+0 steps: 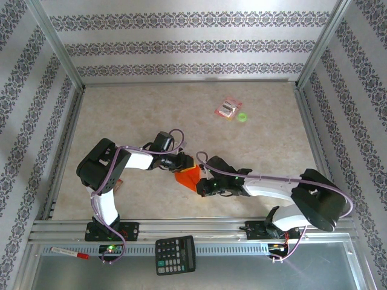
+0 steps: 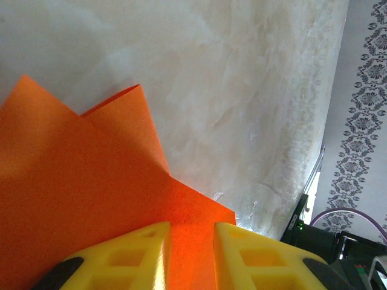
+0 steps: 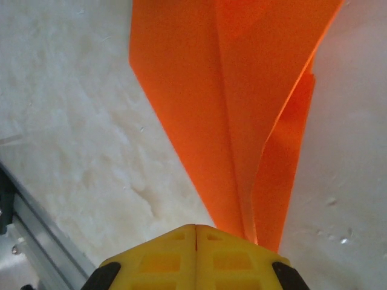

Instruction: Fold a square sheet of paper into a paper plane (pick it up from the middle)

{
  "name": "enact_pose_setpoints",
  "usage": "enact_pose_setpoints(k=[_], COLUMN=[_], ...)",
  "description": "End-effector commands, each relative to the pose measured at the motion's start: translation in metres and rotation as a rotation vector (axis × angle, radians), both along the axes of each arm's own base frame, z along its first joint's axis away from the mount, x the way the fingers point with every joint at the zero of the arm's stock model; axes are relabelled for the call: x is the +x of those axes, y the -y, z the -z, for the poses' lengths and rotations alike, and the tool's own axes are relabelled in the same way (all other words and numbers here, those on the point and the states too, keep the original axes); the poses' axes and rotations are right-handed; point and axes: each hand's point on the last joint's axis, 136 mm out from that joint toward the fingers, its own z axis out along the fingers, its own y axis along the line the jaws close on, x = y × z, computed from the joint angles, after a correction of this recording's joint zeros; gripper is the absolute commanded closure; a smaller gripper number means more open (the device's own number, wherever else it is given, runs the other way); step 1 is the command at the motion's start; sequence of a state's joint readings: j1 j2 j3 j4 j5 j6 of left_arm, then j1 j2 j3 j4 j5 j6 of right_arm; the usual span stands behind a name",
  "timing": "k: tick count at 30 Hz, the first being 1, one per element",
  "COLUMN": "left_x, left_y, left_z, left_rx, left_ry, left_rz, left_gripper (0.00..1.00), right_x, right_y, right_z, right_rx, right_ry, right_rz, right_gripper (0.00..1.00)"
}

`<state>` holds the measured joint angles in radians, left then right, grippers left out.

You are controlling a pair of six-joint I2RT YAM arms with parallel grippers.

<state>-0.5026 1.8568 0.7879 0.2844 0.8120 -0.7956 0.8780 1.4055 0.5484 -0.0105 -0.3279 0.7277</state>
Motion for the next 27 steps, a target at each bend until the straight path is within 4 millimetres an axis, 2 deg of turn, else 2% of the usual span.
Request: enact_pose_setpoints(k=[1,16,23,27], left_x=[-0.012,-0.012,-0.011,-0.01], left_y=[-0.038,-0.037,-0.037,-0.036], left_z=[0.053,0.052,0.052,0.051], left_rx=[0.199,0.2,0.199,0.198], left_ry=[-0.105,-0.106,-0.107,-0.104], left_rz=[-0.078,-0.069,-0.069,-0.066], left_gripper=[0.74,0.74,0.74,0.74], right_x=[0.009,0.02,0.022,0.018], right_y=[-0.001,0.0,0.004,0.009], right_z=[0.002,0.003,0.014,0.026], right_rx=[0.002,0.023,0.004,-0.024], right_ry=[0.009,0.002,-0.016,-0.041], right_rz=[-0.017,-0.016,-0.014,-0.008], right_gripper=[0.97,0.98,0.98,0.98])
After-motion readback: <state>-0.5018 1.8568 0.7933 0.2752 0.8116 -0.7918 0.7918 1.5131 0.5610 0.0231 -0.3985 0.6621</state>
